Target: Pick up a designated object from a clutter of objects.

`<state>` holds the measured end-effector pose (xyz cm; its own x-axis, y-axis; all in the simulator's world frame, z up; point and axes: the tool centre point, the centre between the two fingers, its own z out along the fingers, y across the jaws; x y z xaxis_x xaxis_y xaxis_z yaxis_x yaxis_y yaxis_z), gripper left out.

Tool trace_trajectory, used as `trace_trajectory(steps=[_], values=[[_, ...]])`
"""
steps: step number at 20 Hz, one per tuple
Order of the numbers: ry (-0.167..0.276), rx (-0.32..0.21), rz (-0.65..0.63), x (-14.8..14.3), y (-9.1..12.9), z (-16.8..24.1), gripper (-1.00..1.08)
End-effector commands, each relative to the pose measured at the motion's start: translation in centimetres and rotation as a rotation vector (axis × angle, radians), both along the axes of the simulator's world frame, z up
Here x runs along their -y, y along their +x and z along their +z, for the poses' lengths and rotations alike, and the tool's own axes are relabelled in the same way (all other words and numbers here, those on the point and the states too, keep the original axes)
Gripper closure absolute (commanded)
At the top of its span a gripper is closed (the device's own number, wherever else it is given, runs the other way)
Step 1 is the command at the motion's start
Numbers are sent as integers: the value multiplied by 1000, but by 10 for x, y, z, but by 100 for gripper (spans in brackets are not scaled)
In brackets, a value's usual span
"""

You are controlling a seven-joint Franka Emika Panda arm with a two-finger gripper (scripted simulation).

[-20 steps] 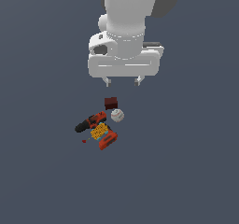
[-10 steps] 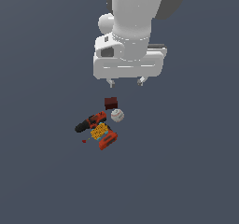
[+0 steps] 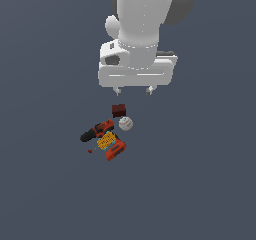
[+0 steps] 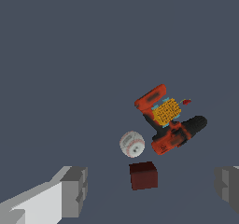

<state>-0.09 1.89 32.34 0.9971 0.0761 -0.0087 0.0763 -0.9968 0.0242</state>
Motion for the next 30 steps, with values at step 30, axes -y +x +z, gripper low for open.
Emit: trace_trajectory(steps=[30], values=[[28, 13, -938, 125, 50, -211, -92]])
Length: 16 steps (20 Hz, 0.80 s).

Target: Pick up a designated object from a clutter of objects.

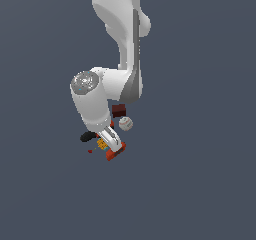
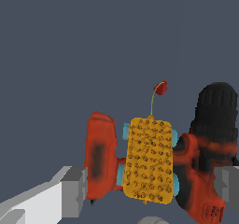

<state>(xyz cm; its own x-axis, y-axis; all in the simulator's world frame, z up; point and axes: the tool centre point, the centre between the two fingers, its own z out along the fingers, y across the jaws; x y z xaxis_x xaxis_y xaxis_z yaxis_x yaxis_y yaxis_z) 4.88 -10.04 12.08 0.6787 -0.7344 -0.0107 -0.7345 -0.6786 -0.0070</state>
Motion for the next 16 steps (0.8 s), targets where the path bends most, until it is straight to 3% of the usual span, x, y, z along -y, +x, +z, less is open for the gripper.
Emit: trace_trajectory(steps=[1, 7, 16], values=[[-5, 1, -56, 9, 0, -12, -92], [-12, 1, -128, 20, -2, -29, -92], [-12, 0, -132, 21, -2, -39, -92]])
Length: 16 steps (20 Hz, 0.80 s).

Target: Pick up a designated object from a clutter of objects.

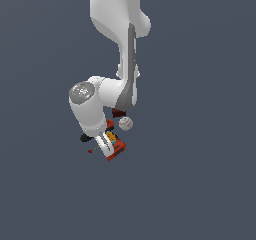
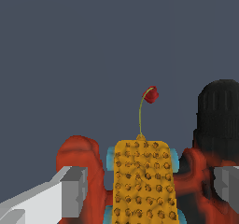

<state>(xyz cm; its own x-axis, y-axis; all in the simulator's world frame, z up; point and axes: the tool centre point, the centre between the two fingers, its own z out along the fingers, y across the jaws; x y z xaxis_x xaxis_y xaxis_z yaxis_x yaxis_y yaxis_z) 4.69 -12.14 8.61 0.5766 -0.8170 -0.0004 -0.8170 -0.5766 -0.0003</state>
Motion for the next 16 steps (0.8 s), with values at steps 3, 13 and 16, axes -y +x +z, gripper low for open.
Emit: trace_trajectory(steps=[3, 13, 16], values=[[0, -1, -2, 0, -1, -17, -92], [0, 0, -5, 0, 0, -46, -92], [0, 0, -5, 0, 0, -46, 108]])
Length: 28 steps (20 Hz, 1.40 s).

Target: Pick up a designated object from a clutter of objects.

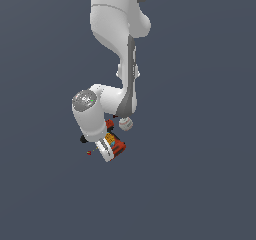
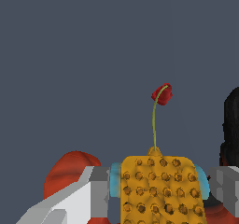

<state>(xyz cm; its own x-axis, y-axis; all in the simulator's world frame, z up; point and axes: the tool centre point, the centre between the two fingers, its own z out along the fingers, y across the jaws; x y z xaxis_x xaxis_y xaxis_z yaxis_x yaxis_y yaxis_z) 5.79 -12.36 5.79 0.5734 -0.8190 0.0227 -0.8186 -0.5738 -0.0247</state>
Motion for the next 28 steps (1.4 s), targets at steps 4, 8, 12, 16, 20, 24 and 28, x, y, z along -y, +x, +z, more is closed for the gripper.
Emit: trace_trajectory(steps=[4, 8, 12, 16, 20, 24, 28], values=[[4, -33, -2, -2, -11, -18, 108], [0, 1, 1, -1, 0, 0, 108], [0, 0, 1, -3, -1, 3, 108], [0, 0, 0, -12, -6, 12, 108], [1, -2, 0, -26, -13, 27, 108], [2, -5, 0, -46, -24, 48, 108], [2, -8, 0, -73, -38, 76, 108]])
